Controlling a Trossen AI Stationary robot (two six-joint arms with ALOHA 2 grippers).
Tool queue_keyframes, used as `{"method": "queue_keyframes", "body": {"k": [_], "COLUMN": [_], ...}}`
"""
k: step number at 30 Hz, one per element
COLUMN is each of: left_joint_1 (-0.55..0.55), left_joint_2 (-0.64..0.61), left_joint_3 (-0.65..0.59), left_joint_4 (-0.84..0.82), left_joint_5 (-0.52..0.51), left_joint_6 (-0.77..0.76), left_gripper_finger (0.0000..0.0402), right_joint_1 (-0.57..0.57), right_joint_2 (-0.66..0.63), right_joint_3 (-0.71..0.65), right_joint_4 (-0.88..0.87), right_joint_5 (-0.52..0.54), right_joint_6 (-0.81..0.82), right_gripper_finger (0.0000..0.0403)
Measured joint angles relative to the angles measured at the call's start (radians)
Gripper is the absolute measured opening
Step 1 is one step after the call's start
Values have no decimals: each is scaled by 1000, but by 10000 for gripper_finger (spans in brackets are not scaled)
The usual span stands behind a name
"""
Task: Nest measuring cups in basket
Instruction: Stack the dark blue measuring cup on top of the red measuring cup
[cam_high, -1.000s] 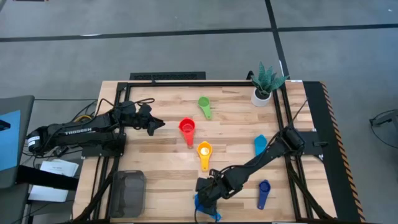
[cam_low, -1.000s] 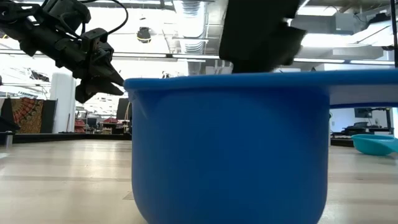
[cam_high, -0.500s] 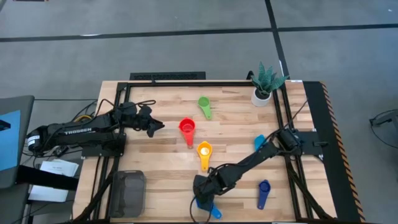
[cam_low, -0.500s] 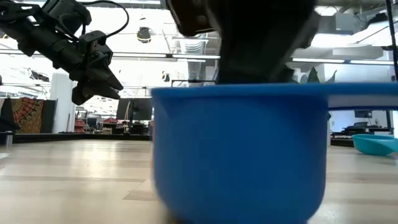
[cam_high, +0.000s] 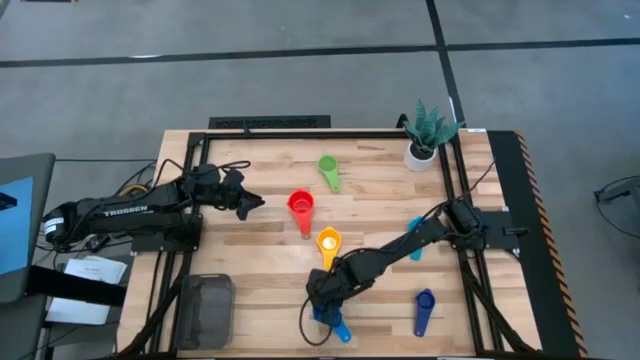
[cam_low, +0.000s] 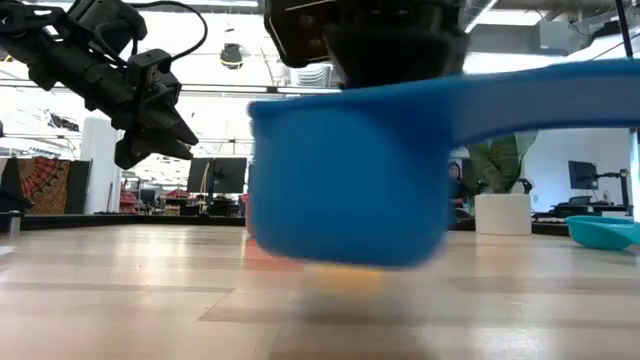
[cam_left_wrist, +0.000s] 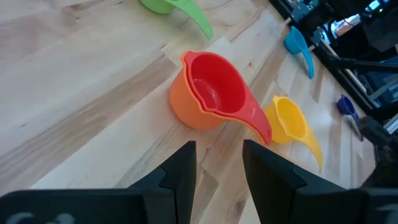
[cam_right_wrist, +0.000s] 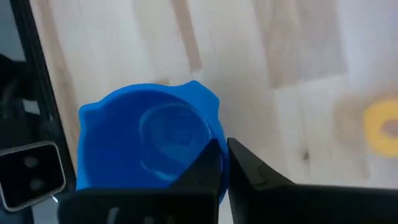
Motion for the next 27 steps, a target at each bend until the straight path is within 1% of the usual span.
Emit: {"method": "queue_keyframes", "body": {"k": [3, 6, 9, 14, 17, 20, 23, 27], "left_joint_1": [0, 0, 0, 0, 0, 1, 1, 1], "left_joint_2": [0, 0, 0, 1, -5, -7, -7, -7], "left_joint_3": [0, 0, 0, 2, 2, 2, 2, 2], "left_joint_4": [1, 3, 5, 16, 18, 16, 24, 25], "left_joint_5": [0, 0, 0, -1, -8, -24, -31, -52], "left_joint_6": [-16, -17, -17, -15, 2, 2, -15, -17], "left_gripper_finger": [119, 119, 119, 119, 119, 119, 119, 119], "right_joint_1": [-39, -86, -147, -237, -276, -304, -330, -359], "right_joint_2": [-41, -86, -124, -170, -188, -199, -203, -205], "right_joint_3": [6, 4, 3, 3, 4, 6, 2, 3], "right_joint_4": [-7, -46, -49, -66, -22, 37, 40, 54], "right_joint_5": [6, 54, 73, 84, 81, 81, 79, 77], "right_joint_6": [-27, -48, -49, -34, -43, -56, -56, -56], "right_gripper_finger": [9, 15, 24, 10, 8, 19, 26, 16]}}
